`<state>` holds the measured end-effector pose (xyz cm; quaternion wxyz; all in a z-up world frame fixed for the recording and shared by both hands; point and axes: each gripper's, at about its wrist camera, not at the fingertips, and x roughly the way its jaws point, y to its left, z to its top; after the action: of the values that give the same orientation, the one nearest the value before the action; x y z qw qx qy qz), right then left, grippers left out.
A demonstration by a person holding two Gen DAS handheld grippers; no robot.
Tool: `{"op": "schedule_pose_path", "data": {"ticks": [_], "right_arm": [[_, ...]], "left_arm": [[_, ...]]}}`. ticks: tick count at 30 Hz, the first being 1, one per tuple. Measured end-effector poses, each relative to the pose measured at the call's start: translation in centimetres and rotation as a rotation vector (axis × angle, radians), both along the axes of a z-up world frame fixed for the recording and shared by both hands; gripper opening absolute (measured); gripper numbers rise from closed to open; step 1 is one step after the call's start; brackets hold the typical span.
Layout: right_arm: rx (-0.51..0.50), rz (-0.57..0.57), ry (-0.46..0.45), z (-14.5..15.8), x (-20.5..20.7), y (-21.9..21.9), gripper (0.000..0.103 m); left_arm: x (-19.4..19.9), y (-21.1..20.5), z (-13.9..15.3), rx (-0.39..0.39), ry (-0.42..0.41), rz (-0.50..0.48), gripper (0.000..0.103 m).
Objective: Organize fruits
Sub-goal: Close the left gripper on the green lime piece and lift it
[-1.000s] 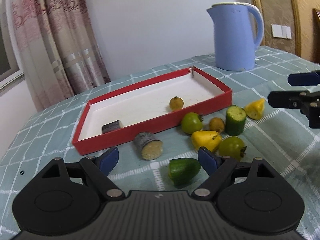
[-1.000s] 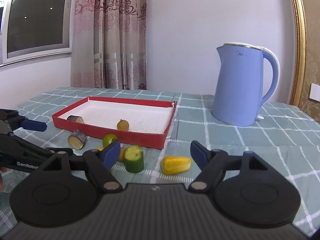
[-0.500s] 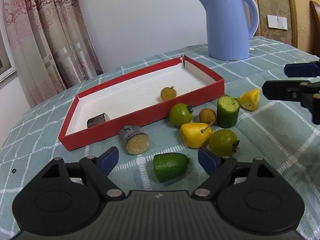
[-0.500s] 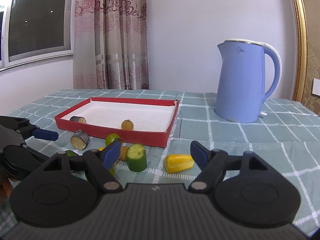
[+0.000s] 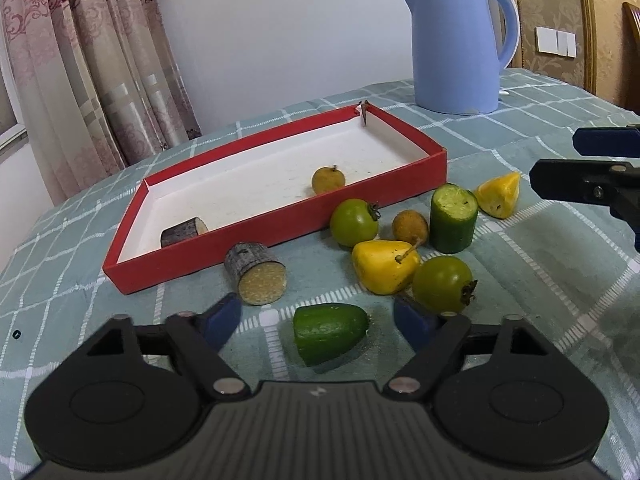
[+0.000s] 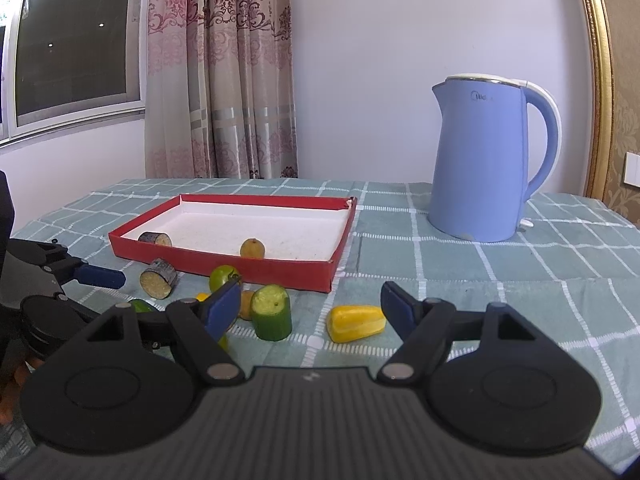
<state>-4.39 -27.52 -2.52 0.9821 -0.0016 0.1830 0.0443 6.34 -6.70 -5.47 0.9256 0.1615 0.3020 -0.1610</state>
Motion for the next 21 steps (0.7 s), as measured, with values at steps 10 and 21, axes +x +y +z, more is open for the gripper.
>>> {"op": "schedule_pose_path", "data": {"ticks": [10, 21], "right_arm": [[0.004, -0.007, 0.003, -0.4, -0.1, 0.2, 0.075], [-0.042, 0.069, 0.048, -1.1, -0.6, 2.3, 0.075]], "left_arm": [[0.2, 0.1, -0.2, -0.016, 0.034, -0.007, 0.039], [-1.3, 3.5, 1.9, -0.081, -0.012, 0.104, 0.039]]}}
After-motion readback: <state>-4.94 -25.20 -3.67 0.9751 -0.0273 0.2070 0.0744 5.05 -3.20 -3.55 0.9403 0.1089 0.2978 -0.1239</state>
